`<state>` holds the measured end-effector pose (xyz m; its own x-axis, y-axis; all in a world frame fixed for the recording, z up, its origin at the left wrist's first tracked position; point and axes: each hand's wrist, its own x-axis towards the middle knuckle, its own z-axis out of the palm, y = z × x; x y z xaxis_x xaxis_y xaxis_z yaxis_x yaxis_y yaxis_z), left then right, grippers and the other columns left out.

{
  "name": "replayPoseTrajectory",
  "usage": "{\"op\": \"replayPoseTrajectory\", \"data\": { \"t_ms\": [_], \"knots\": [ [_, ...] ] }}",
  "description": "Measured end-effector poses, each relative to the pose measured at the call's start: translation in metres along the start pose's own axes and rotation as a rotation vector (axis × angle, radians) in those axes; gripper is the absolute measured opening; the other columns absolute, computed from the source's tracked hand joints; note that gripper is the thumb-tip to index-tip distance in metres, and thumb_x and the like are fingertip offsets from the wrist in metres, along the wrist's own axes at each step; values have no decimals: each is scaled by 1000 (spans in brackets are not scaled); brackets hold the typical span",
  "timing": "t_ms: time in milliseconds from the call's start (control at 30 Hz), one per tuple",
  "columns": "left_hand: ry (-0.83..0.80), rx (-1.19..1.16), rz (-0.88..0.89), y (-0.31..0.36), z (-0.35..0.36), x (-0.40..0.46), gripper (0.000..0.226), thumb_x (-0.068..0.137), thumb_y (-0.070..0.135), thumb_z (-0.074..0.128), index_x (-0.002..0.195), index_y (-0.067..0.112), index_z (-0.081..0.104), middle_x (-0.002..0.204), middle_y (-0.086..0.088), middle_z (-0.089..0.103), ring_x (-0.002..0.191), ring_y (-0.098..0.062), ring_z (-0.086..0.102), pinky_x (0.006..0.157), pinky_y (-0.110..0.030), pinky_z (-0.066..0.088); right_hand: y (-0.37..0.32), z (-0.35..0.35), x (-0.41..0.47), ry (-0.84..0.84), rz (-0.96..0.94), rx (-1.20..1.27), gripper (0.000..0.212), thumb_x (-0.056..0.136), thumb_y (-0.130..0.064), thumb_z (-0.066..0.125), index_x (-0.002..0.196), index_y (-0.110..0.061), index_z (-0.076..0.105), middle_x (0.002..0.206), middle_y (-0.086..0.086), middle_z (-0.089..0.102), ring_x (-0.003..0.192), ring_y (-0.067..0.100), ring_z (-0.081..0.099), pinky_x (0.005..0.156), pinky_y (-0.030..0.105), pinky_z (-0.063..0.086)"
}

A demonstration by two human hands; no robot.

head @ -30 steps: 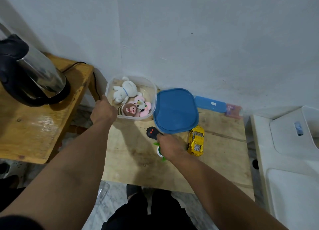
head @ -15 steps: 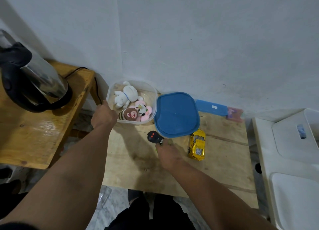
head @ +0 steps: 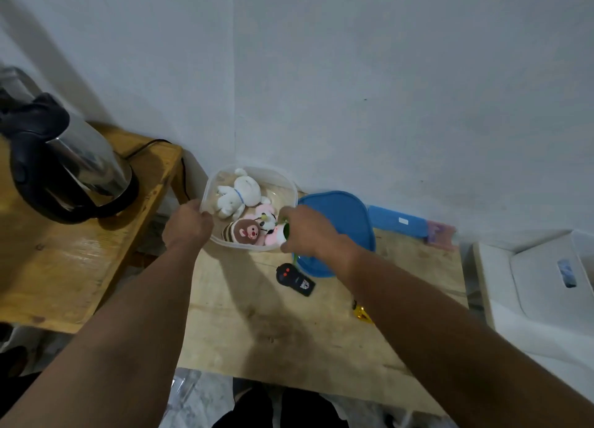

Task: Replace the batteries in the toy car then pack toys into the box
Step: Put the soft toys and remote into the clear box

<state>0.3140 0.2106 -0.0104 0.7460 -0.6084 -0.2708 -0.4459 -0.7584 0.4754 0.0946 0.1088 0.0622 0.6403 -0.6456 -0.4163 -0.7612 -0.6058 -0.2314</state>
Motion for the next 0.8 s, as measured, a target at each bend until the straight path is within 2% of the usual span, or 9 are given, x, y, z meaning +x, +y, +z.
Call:
{"op": "replayPoseTrajectory", "data": {
  "t_ms": [100, 167, 233, 333, 467, 533, 633, 700, 800],
  "knots": [
    [34, 34, 39, -6, 10, 4, 24, 104, 25, 53, 121, 23, 69, 94, -5, 69, 80, -24, 68, 72, -42, 62, 3, -28, 62, 50, -76, -49, 62, 67, -32, 82, 123, -24, 56, 105, 2, 52, 93, 25, 57, 69, 34, 44],
    [70, 71, 83, -11, 17, 6, 23, 104, 27, 51, 120, 25, 67, 94, -5, 68, 80, -25, 67, 69, -41, 60, 6, -30, 98, 7, -121, -114, 61, 67, -30, 82, 122, -23, 57, 108, 3, 55, 94, 25, 57, 70, 33, 44],
    [87, 83, 120, -18, 23, 8, 26, 104, 31, 48, 123, 26, 65, 99, -8, 67, 88, -30, 67, 75, -46, 61, 7, -21, 128, -84, -155, -150, 61, 65, -28, 84, 120, -24, 57, 108, 1, 58, 92, 22, 56, 70, 32, 43],
    [113, 54, 138, -26, 29, 8, 38, 104, 32, 47, 140, 27, 59, 113, -12, 67, 102, -35, 66, 83, -51, 59, 6, -1, 157, -192, -176, -116, 65, 62, -32, 85, 119, -28, 55, 110, -2, 58, 93, 20, 55, 75, 36, 49],
    [133, 3, 142, -28, 37, 8, 45, 105, 31, 48, 150, 27, 52, 125, -13, 65, 110, -36, 63, 84, -49, 57, 18, 19, 170, -205, -193, -60, 61, 71, -38, 82, 122, -24, 52, 112, 2, 59, 93, 22, 55, 79, 40, 50],
    [133, -15, 134, -30, 39, 10, 47, 105, 32, 48, 151, 28, 51, 126, -13, 64, 110, -36, 63, 84, -50, 57, 24, 22, 170, -207, -245, -120, 56, 79, -44, 75, 123, -21, 50, 113, 5, 59, 93, 24, 56, 79, 41, 49],
    [143, -29, 138, -31, 40, 9, 46, 104, 32, 47, 150, 30, 52, 122, -13, 64, 106, -36, 64, 81, -49, 58, 23, 26, 165, -134, -348, -401, 47, 89, -53, 62, 122, -22, 51, 118, 8, 56, 102, 28, 55, 72, 39, 41],
    [145, -28, 135, -31, 41, 8, 47, 104, 33, 46, 151, 30, 51, 122, -13, 65, 105, -36, 64, 80, -50, 58, 17, 27, 161, -66, -344, -548, 49, 91, -58, 55, 126, -24, 53, 127, 10, 51, 113, 31, 50, 82, 45, 42],
    [138, -39, 122, -30, 41, 8, 46, 104, 34, 45, 150, 31, 51, 119, -11, 66, 102, -35, 65, 80, -50, 59, 13, 22, 149, 34, -312, -580, 55, 87, -62, 55, 130, -27, 53, 130, 10, 47, 119, 33, 46, 95, 53, 37]
  ]
}}
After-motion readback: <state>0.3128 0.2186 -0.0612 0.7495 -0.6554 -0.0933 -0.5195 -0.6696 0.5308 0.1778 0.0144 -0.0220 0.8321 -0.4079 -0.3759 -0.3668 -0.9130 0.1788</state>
